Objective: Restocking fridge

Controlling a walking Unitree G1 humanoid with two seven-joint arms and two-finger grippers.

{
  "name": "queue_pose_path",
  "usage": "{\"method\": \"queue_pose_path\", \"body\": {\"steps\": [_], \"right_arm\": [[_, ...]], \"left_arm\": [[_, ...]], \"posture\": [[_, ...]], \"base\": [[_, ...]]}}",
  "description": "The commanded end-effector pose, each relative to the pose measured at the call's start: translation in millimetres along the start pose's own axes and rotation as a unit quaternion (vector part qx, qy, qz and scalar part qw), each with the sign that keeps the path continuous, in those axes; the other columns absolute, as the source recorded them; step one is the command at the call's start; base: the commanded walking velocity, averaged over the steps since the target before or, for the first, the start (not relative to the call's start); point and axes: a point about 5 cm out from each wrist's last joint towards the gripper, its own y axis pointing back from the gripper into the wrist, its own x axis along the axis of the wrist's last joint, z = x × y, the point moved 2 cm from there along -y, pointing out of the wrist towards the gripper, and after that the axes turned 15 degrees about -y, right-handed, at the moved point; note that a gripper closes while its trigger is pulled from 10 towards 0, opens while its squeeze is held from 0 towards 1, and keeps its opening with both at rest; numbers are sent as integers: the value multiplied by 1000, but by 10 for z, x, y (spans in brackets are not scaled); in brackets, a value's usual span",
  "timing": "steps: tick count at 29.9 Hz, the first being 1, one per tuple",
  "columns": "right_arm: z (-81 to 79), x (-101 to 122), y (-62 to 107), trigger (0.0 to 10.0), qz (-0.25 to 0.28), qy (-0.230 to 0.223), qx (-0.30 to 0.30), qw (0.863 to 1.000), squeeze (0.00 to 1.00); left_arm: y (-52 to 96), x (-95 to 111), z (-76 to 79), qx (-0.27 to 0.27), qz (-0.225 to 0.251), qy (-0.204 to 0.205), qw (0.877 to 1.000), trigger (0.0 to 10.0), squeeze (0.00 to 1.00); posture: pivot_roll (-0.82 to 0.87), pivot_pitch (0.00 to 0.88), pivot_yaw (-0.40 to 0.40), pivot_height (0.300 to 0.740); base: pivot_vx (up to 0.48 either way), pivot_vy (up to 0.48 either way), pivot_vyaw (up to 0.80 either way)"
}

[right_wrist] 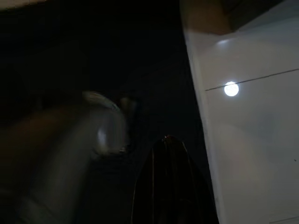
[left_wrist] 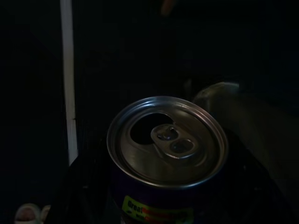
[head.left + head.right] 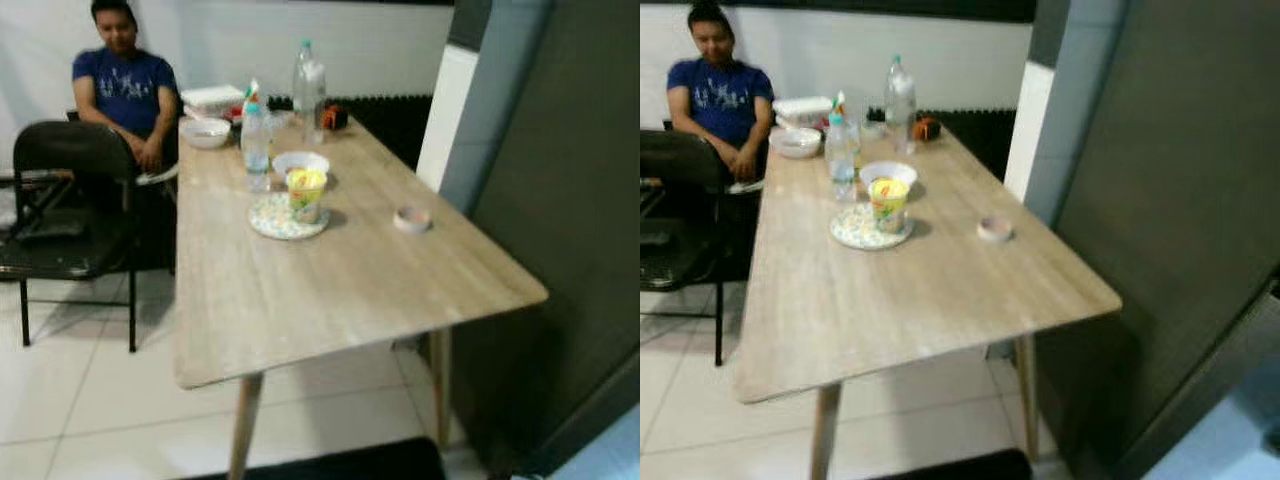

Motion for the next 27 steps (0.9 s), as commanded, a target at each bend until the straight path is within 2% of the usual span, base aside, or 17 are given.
{"method": "queue_pose_path", "body": {"steps": [1, 3, 27], "right_arm": [[67, -34, 18, 10000, -7, 2, -8, 1000, 0], [64, -32, 18, 10000, -6, 0, -7, 1000, 0], [17, -66, 11, 10000, -6, -11, 6, 1000, 0]], "left_arm": [[2, -31, 25, -5, -7, -9, 1000, 10000, 0], [2, -26, 21, -5, -7, -9, 1000, 10000, 0], [0, -22, 44, -10, -8, -16, 1000, 10000, 0]], "posture": [[-83, 0, -27, 740], [-83, 0, -24, 740], [-90, 0, -11, 740]], "base": [[0, -472, -756], [0, -472, -756], [0, -470, 0]]}}
